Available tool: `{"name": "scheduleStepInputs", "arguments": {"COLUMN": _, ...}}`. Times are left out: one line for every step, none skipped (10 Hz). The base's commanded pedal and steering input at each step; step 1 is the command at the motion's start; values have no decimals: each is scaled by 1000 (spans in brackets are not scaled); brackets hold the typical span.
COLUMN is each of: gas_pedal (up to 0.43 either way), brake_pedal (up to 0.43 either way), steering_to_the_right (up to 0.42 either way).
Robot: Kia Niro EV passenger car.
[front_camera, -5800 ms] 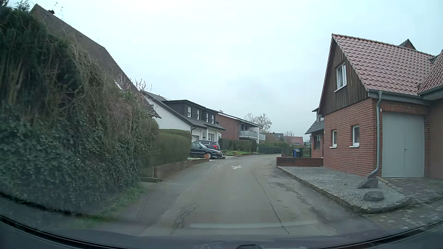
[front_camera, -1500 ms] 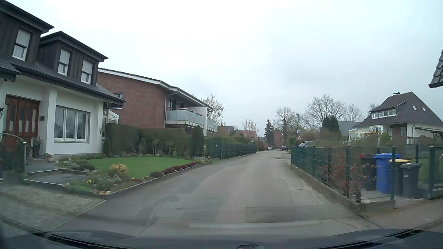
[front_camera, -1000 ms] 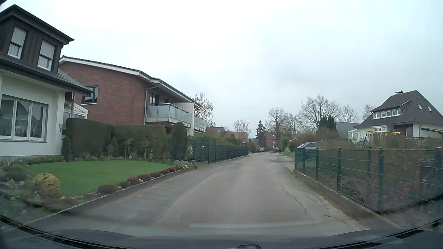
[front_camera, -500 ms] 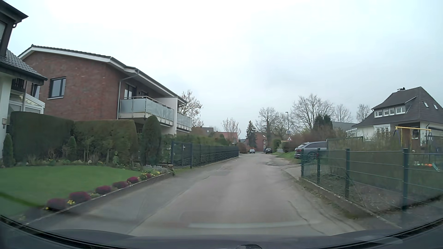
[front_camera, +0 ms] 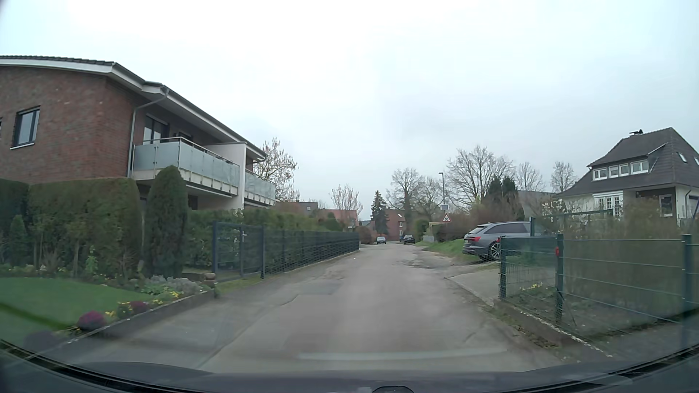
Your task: Follow the waypoints while adhering to traffic rules and regulations
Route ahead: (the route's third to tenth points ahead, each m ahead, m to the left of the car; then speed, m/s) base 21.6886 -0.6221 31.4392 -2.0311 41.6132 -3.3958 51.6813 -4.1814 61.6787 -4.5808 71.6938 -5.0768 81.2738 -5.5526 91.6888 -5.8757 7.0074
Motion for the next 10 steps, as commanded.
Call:
{"name": "scheduleStepInputs", "arguments": {"gas_pedal": 169, "brake_pedal": 0, "steering_to_the_right": 48}}
{"name": "scheduleStepInputs", "arguments": {"gas_pedal": 157, "brake_pedal": 0, "steering_to_the_right": 48}}
{"name": "scheduleStepInputs", "arguments": {"gas_pedal": 157, "brake_pedal": 0, "steering_to_the_right": 47}}
{"name": "scheduleStepInputs", "arguments": {"gas_pedal": 157, "brake_pedal": 0, "steering_to_the_right": 46}}
{"name": "scheduleStepInputs", "arguments": {"gas_pedal": 150, "brake_pedal": 0, "steering_to_the_right": 43}}
{"name": "scheduleStepInputs", "arguments": {"gas_pedal": 150, "brake_pedal": 0, "steering_to_the_right": 40}}
{"name": "scheduleStepInputs", "arguments": {"gas_pedal": 150, "brake_pedal": 0, "steering_to_the_right": 39}}
{"name": "scheduleStepInputs", "arguments": {"gas_pedal": 138, "brake_pedal": 0, "steering_to_the_right": 40}}
{"name": "scheduleStepInputs", "arguments": {"gas_pedal": 138, "brake_pedal": 0, "steering_to_the_right": 40}}
{"name": "scheduleStepInputs", "arguments": {"gas_pedal": 138, "brake_pedal": 0, "steering_to_the_right": 39}}
